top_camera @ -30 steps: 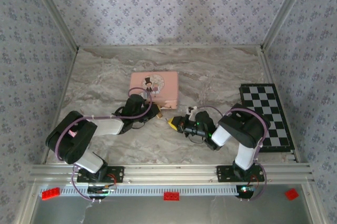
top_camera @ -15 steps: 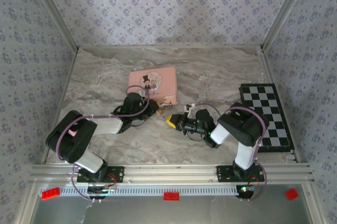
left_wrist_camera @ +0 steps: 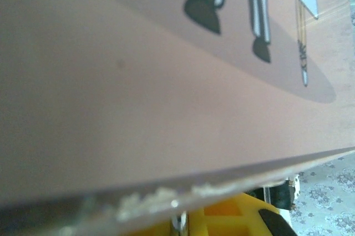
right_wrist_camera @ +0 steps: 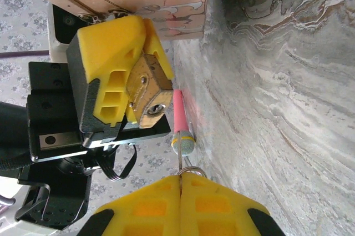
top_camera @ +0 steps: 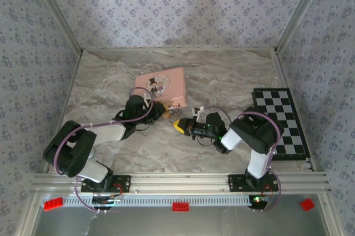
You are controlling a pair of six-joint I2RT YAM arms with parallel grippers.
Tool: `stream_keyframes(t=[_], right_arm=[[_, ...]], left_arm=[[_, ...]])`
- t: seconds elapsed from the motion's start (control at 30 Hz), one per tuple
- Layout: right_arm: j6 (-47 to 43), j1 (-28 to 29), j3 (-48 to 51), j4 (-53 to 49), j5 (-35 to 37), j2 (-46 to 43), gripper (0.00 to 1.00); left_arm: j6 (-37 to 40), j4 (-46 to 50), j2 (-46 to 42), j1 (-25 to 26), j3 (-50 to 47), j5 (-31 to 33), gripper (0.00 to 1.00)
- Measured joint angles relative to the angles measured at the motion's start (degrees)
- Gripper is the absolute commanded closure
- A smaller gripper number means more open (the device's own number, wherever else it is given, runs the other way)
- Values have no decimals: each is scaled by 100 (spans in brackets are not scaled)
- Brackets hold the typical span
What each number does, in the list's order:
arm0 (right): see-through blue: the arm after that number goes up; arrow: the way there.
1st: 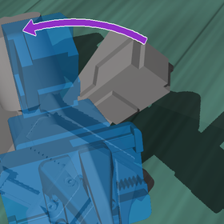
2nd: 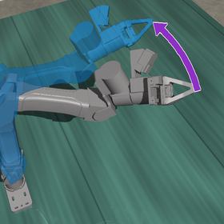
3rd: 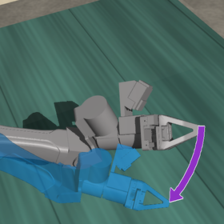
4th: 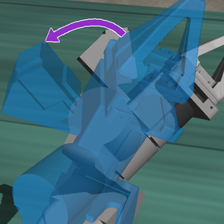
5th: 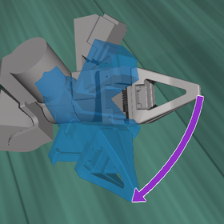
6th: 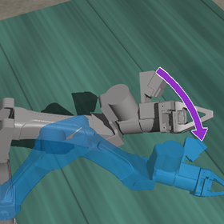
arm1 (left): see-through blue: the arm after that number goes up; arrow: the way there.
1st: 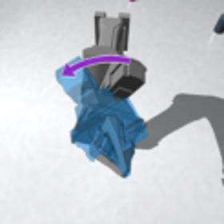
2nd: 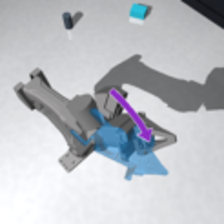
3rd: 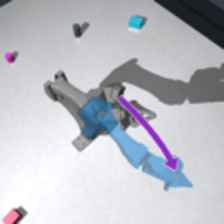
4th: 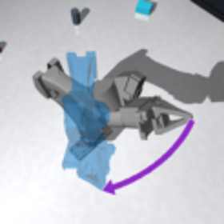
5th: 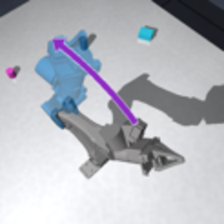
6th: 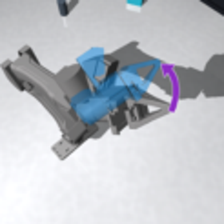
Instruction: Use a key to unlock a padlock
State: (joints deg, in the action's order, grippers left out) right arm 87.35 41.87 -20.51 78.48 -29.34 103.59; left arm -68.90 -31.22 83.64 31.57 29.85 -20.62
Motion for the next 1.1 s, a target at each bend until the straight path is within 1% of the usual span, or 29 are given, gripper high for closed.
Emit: stream_keyframes(t=[0.4,1.1], right_arm=[[-105,-2,-2,11,-4,-201,100],[-125,-13,-162,24,-7,-195,100]], left_arm=[[-87,61,-103,-61,-17,-98,100],[-131,-50,-173,-72,-181,-175,100]])
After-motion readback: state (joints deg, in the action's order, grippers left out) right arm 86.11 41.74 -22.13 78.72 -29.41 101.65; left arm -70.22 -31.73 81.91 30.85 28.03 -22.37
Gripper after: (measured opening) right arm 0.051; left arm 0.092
